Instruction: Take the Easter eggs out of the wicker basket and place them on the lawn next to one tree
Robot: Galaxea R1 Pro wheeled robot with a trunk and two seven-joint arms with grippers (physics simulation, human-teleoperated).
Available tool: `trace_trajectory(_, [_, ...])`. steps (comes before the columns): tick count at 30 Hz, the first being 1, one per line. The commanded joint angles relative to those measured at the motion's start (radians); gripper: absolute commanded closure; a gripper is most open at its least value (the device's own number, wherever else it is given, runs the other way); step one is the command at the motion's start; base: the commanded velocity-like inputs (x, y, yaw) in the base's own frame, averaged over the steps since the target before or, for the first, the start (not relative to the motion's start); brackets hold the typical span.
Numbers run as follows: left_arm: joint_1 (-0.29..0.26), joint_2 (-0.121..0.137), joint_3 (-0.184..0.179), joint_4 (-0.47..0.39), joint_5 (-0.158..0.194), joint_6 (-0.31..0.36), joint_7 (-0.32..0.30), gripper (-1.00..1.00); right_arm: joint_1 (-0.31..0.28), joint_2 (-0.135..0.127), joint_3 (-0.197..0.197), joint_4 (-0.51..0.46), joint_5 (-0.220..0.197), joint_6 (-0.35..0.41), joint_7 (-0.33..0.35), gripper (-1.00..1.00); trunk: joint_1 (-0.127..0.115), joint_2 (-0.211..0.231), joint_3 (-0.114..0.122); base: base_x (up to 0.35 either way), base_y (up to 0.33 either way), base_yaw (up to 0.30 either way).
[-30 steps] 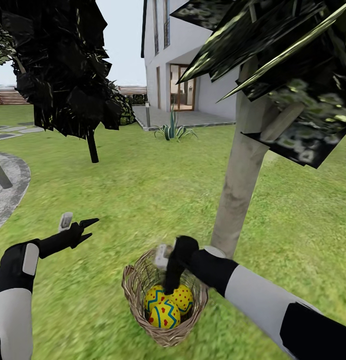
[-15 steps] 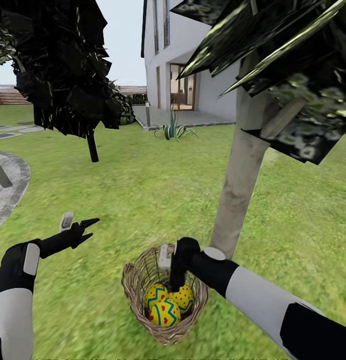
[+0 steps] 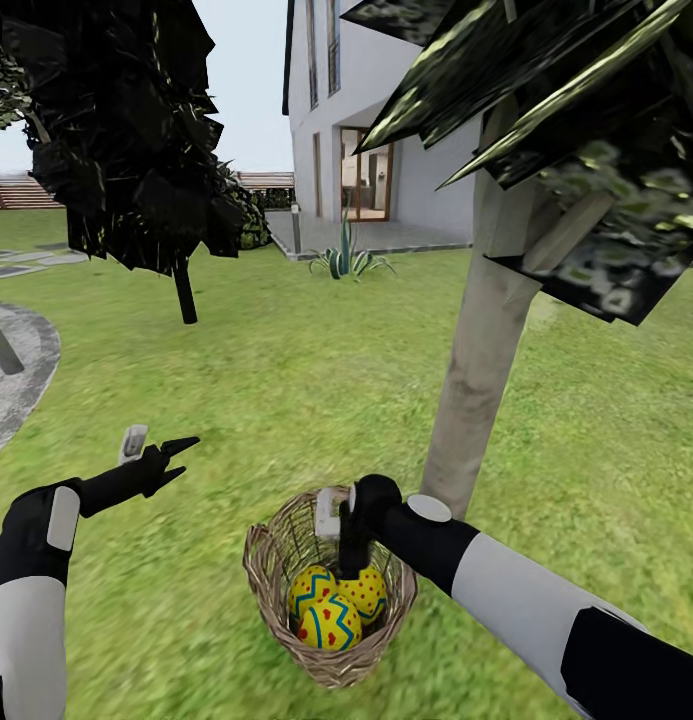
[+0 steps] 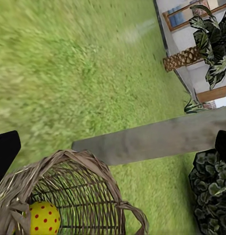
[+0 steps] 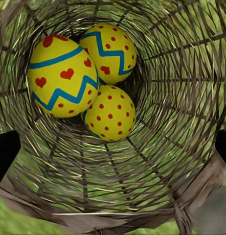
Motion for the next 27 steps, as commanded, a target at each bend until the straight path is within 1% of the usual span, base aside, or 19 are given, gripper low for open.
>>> trace_trajectory(1, [-0.001, 0.000, 0.002, 0.000, -0.004, 0.004, -0.006, -1.00, -0.001, 0.000, 0.001, -0.001, 0.008, -0.009, 0.007, -1.00, 0.000, 0.000, -0.001, 0.000, 0.000, 0.000])
trace_trajectory(4, [-0.001, 0.000, 0.002, 0.000, -0.004, 0.004, -0.006, -1.00, -0.001, 0.000, 0.002, 0.002, 0.010, -0.025, 0.012, -1.00, 0.011, -0.021, -0.010, 0.000, 0.000, 0.000])
trace_trajectory(8, [-0.001, 0.000, 0.002, 0.000, -0.005, 0.004, -0.005, -1.00, -0.001, 0.001, 0.008, 0.003, 0.018, -0.041, 0.014, -1.00, 0.011, -0.021, -0.010, 0.000, 0.000, 0.000])
trace_trajectory(11, [-0.001, 0.000, 0.002, 0.000, -0.005, 0.003, -0.005, -1.00, -0.001, 0.001, 0.011, 0.004, 0.018, -0.060, 0.014, -1.00, 0.023, -0.042, -0.020, 0.000, 0.000, 0.000])
trace_trajectory(14, [-0.001, 0.000, 0.002, 0.000, -0.004, 0.003, -0.005, -1.00, -0.001, 0.001, 0.013, 0.022, 0.018, -0.065, 0.016, -1.00, 0.023, -0.042, -0.020, 0.000, 0.000, 0.000])
trace_trajectory(15, [-0.001, 0.000, 0.001, 0.000, -0.005, 0.003, -0.006, -1.00, -0.001, 0.000, 0.009, 0.053, 0.018, -0.070, 0.016, -1.00, 0.027, -0.049, -0.023, 0.000, 0.000, 0.000])
trace_trajectory(17, [0.000, 0.000, 0.001, 0.000, -0.005, 0.003, -0.006, -1.00, -0.001, 0.000, 0.008, 0.062, 0.019, -0.090, 0.016, -1.00, 0.034, -0.063, -0.029, 0.000, 0.000, 0.000])
trace_trajectory(18, [-0.001, 0.000, 0.001, 0.000, -0.005, 0.003, -0.005, -1.00, -0.001, 0.000, 0.008, 0.071, 0.017, -0.150, 0.017, -1.00, 0.038, -0.070, -0.032, 0.000, 0.000, 0.000])
trace_trajectory(27, [-0.001, 0.000, 0.001, 0.000, -0.005, 0.003, -0.005, -1.00, -0.002, 0.000, 0.008, 0.078, 0.018, -0.170, 0.021, -1.00, 0.073, -0.133, -0.060, 0.000, 0.000, 0.000])
